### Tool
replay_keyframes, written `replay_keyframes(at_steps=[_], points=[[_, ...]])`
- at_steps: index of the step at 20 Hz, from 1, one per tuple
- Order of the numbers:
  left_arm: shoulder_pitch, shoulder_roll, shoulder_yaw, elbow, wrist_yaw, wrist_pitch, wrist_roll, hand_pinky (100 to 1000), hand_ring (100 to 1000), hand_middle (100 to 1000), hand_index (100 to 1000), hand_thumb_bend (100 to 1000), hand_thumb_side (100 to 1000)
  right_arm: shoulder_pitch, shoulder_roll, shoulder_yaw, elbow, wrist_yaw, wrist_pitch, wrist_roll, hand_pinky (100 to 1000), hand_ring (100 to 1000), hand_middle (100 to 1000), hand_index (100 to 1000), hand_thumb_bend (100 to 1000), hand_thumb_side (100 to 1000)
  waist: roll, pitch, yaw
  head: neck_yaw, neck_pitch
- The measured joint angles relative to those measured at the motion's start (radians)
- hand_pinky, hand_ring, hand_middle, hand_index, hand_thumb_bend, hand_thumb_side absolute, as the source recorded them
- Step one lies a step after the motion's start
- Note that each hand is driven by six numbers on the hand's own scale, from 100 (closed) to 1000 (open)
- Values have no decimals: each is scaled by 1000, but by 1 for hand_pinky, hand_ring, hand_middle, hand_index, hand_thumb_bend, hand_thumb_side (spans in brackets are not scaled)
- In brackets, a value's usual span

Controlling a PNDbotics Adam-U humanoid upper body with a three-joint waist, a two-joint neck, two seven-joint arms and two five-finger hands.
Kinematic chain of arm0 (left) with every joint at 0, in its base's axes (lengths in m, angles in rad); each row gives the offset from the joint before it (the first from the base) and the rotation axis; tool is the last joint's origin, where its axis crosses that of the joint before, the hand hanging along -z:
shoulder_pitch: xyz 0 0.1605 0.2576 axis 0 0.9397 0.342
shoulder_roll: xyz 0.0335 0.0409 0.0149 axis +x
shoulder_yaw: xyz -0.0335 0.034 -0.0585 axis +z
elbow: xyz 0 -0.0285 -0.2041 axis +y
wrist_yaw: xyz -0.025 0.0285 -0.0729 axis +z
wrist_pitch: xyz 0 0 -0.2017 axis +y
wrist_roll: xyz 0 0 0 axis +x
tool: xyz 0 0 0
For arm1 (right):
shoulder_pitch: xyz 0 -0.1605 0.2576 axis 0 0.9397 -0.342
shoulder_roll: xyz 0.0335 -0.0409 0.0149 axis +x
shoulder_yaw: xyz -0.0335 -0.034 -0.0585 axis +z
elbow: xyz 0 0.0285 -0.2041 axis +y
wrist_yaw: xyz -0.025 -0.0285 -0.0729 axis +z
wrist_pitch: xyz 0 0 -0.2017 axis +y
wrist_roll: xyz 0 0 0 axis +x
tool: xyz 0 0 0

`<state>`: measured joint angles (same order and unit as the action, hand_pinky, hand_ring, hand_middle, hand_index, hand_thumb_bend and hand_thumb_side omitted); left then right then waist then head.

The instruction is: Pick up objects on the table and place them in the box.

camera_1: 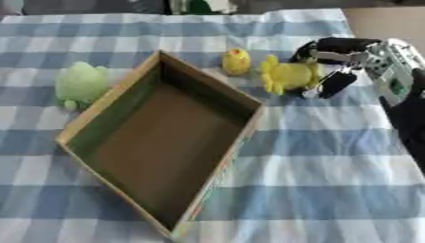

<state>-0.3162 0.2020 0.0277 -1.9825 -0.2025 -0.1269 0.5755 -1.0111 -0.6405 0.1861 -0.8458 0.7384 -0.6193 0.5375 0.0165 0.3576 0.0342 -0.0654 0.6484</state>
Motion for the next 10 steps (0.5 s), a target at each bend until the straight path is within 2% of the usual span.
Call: replay_keyframes(at_steps=[2,7,8,10], points=[[0,0,0,0,0,1,-2,472,543,564,792,100,701,0,0,0,0,0,-5,-5,793,833,655,790,102,321,0,0,0,0,0],[0,0,0,0,0,2,-5,472,544,565,792,100,700,0,0,2,-9,-9,-15,-15,760,784,560,728,100,226,0,0,-1,1,0],[0,0,0,0,0,2,-5,473,544,565,792,100,700,0,0,2,-15,-14,-17,-17,743,761,523,700,100,161,0,0,-1,1,0],[0,0,0,0,0,2,-5,473,544,565,792,100,699,0,0,-1,-34,-30,-23,-23,732,737,491,671,100,126,0,0,-1,1,0]])
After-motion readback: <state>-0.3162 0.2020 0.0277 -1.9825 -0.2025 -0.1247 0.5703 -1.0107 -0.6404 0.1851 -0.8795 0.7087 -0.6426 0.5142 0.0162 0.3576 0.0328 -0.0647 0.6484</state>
